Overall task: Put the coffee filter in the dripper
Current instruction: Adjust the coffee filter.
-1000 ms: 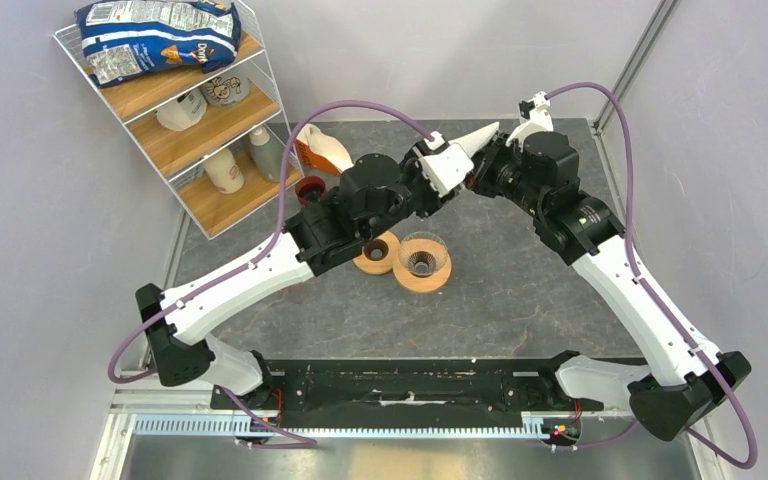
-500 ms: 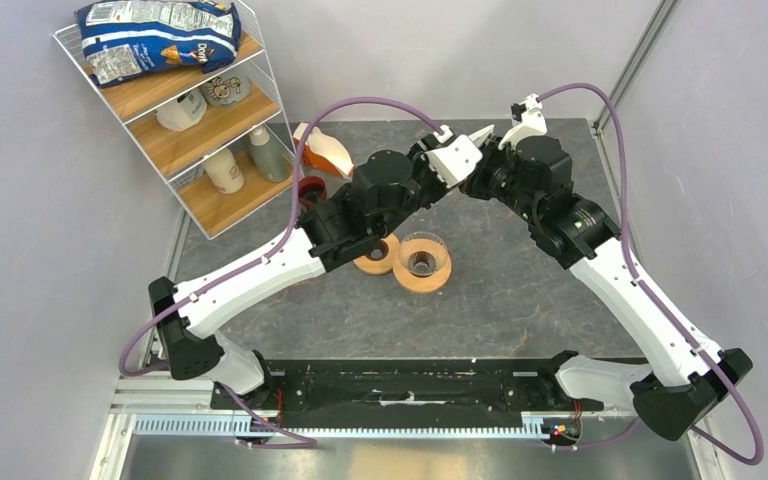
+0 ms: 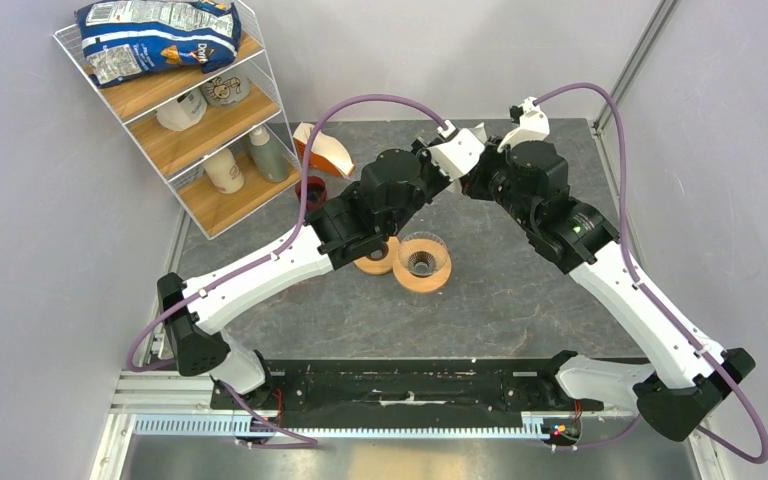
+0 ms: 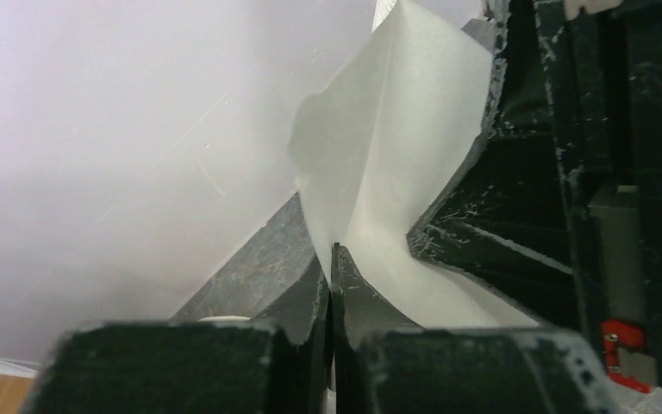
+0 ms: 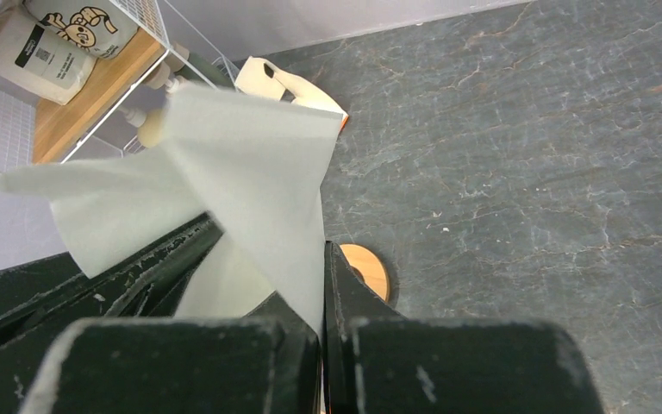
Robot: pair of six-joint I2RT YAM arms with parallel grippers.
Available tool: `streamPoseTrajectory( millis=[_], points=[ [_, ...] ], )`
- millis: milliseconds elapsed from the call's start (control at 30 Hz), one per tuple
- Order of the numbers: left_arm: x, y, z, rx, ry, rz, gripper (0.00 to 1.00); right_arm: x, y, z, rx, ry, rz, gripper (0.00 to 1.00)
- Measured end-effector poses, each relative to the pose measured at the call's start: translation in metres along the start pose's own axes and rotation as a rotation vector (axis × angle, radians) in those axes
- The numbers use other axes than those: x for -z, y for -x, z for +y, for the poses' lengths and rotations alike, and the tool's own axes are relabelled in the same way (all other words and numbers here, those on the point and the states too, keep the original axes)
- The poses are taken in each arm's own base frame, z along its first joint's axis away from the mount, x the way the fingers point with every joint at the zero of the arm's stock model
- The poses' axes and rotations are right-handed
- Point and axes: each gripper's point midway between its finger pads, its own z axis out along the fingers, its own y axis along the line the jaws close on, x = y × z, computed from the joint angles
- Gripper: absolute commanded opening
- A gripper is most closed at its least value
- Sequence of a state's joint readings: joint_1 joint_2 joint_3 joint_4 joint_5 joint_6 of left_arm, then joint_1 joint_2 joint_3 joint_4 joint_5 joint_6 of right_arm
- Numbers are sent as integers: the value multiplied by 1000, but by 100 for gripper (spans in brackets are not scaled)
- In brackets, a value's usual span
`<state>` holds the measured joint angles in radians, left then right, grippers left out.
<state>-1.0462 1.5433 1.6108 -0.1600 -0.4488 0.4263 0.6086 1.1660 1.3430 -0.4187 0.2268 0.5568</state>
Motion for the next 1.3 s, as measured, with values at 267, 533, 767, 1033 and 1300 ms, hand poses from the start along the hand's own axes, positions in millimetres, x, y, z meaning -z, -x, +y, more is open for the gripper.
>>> streamPoseTrajectory(
  millis=[267,533,767,1033,1300],
  points=[
    [0,0,3,1,14,1,2,6,3,-5,13,-19,-18,0],
    [0,1,-1,7,2,-4,2,7,4,-8,37,-30,-30,24],
    [3,-2,-14,54,-40,12,2,-2,11,-11,51,-47,-86,32],
    [6,2,-25,83,-71,1,2,-7,26,-3,56,-13,-155,47],
    [7,2,-24,86,-73,4,2,-9,20,-4,115,3,-140,40]
  ],
)
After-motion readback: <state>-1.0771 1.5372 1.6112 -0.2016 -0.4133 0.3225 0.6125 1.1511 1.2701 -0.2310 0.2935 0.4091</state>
